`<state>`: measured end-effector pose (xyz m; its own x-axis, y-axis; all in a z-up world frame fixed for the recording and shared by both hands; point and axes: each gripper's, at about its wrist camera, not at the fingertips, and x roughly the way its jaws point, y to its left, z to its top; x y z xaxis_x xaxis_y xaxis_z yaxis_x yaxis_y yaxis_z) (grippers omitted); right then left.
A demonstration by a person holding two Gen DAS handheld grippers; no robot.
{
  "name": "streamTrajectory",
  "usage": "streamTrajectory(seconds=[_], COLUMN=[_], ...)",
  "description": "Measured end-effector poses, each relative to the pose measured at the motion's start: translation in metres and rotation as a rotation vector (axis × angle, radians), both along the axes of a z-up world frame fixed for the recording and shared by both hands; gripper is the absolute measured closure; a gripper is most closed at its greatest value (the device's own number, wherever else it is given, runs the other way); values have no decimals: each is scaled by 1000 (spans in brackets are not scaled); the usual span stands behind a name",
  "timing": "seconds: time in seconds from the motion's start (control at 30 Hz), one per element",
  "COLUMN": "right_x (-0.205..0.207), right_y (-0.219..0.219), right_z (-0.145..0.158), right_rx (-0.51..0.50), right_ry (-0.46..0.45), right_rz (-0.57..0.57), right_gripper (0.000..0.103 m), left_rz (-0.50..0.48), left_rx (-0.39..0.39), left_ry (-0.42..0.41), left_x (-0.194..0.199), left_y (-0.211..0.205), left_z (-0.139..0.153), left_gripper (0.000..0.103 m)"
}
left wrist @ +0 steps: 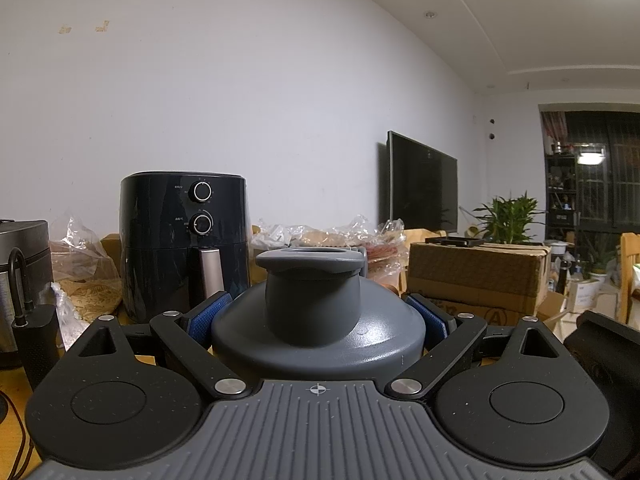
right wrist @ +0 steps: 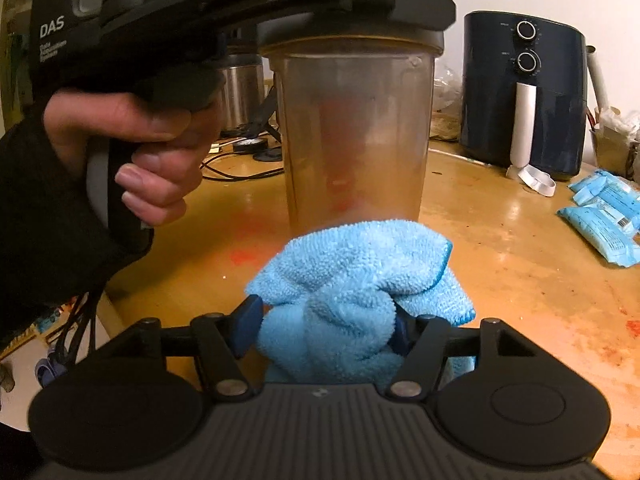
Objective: Clean container
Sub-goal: 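Open the right tool and regrasp the blue cloth below the bottle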
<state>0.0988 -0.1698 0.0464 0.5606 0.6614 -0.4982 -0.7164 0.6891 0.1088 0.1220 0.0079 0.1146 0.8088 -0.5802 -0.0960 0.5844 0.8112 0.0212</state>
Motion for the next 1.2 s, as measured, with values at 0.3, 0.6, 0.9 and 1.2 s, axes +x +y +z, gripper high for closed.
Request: streamTrajectory(seconds=[0.3, 0.6, 0.9, 1.2], right_x=[2, -7, -7, -6], right_y=[-5, -9, -17, -16], right_z=[-2, -2, 4, 5], right_rx=[34, 79, 88, 80], right_ry=[20, 21, 46, 15], right_rz=[21, 33, 19, -27], right_gripper=[19, 0, 0, 0], left_rz=[-1, -2, -3, -2], left_rx=[-1, -1, 3, 4], left_ry=[-1, -3, 5, 9], left_x=[2, 1, 3, 3], left_y=[1, 1, 1, 0], left_z=[0, -3, -5, -5], left_gripper=[8, 8, 8, 8])
